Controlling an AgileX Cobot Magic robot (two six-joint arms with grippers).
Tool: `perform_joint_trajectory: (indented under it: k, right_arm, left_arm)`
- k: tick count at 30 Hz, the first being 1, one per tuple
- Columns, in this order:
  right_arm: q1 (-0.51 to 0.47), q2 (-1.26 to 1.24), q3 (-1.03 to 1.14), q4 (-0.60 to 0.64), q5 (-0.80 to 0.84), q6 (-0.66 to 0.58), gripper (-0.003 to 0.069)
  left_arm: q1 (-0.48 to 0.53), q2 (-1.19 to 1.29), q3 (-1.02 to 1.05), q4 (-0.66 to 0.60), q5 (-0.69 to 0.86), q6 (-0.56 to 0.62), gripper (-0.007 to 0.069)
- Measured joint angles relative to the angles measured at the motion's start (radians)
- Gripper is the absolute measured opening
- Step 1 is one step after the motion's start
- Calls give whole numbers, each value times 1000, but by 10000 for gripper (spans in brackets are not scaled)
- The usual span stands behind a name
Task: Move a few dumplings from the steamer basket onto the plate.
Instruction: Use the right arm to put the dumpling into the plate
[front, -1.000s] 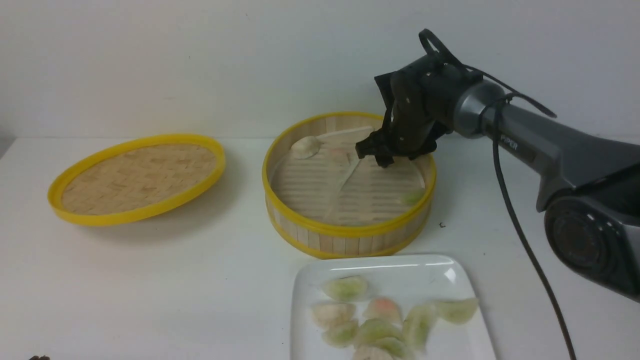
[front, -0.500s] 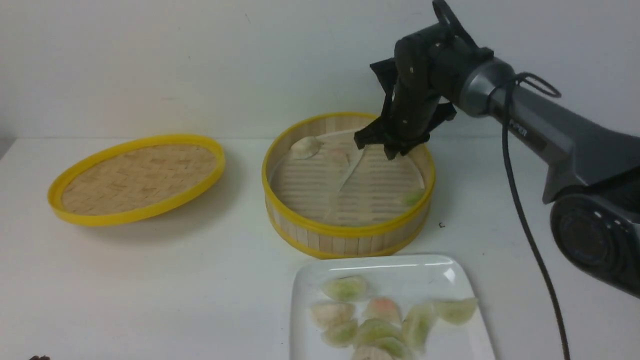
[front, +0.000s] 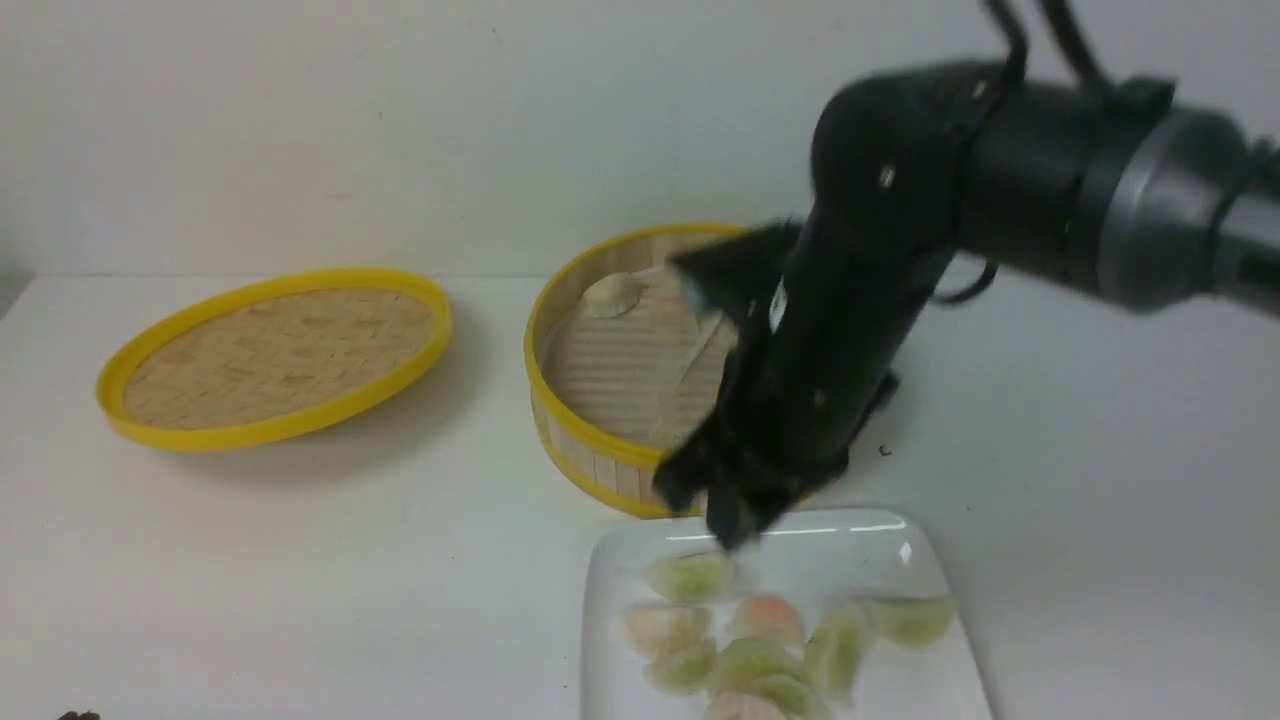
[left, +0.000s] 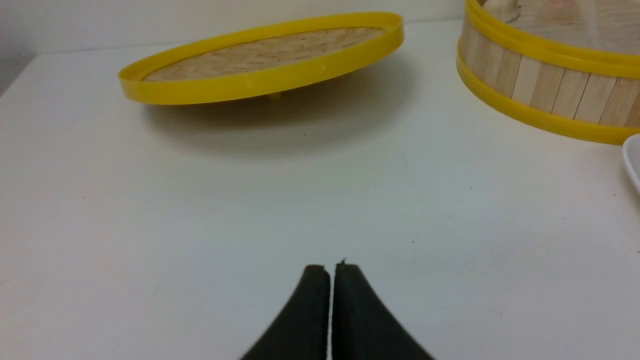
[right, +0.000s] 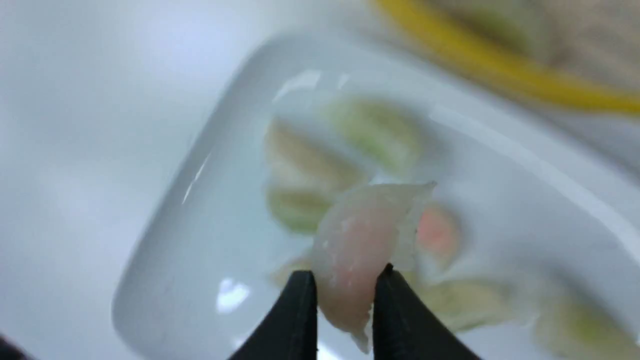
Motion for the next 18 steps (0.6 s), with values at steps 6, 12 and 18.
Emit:
perform_joint_trajectory:
  k: [6, 12, 18]
  right_arm:
    - [68, 22, 93, -3, -62, -1, 131]
    - [69, 32, 78, -29, -121, 0, 349]
    - [56, 32, -74, -189, -98, 41, 512]
  left_arm:
    - [0, 0, 0, 0, 0, 0, -6]
    - [0, 0, 0, 0, 0, 0, -6]
    - [0, 0, 0, -1, 0, 0, -6]
